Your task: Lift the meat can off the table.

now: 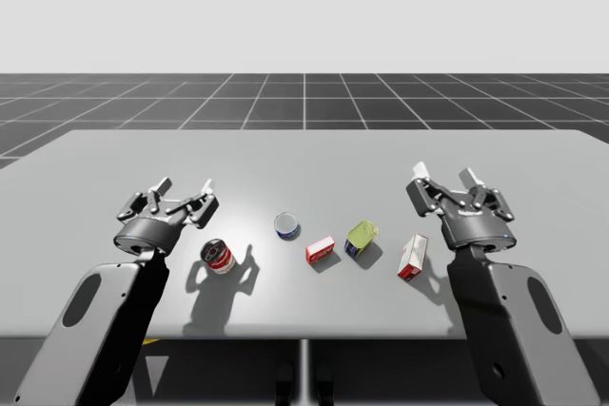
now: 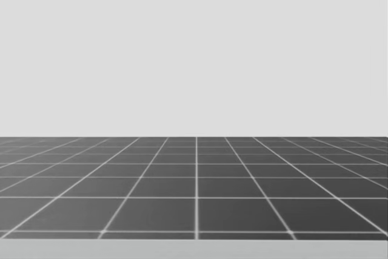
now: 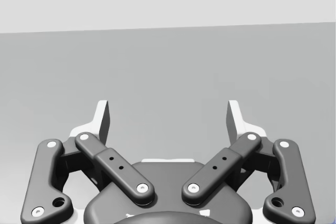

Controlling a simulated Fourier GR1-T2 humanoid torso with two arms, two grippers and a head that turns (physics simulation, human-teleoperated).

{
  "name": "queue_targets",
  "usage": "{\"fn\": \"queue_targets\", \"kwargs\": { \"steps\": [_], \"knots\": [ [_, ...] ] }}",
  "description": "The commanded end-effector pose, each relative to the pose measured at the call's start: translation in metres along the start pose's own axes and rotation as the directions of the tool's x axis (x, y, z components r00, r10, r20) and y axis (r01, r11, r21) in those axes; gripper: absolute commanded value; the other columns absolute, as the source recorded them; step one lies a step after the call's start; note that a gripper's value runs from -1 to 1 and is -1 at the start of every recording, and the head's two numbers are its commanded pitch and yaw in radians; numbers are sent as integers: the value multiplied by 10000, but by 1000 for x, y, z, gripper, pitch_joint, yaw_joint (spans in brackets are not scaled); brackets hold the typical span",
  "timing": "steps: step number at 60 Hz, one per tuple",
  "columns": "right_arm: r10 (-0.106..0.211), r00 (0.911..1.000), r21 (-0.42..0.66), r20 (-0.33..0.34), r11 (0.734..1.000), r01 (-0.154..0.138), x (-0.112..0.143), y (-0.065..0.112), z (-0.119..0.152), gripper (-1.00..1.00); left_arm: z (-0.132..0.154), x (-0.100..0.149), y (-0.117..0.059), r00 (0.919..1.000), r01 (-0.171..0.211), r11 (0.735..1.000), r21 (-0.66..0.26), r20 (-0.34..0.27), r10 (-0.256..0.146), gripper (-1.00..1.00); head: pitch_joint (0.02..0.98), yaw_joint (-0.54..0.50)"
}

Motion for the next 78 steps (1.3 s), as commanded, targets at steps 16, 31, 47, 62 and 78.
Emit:
{"fn": "queue_targets", "kwargs": {
  "steps": [16, 31, 47, 62, 78],
  "knots": [
    [456, 9988, 253, -189, 9987, -451, -1, -1, -2, -1000, -1, 0, 2, 10000, 2, 9999, 107, -25, -2, -1000, 212, 0],
    [860, 9962, 117, -93, 9962, -859, -2, 1, -3, -1000, -2, -1, 4, 9999, 133, 9997, 200, -75, -132, -1000, 468, -31],
    [1264, 9920, -9, 61, 9920, -1264, -3, 2, -3, -1000, -3, -1, 4, 9996, 246, 9996, 151, -122, -245, -1000, 690, -99],
    [1372, 9905, -36, 85, 9905, -1372, -3, 3, -3, -1000, -3, -2, 2, 9993, 340, 9994, 72, -158, -339, -1000, 807, -209],
    [1458, 9893, 49, 57, 9893, -1458, -4, 4, -2, -1000, -4, -3, 0, 9992, 368, 9993, 24, -172, -368, -1000, 838, -239]
  ]
}}
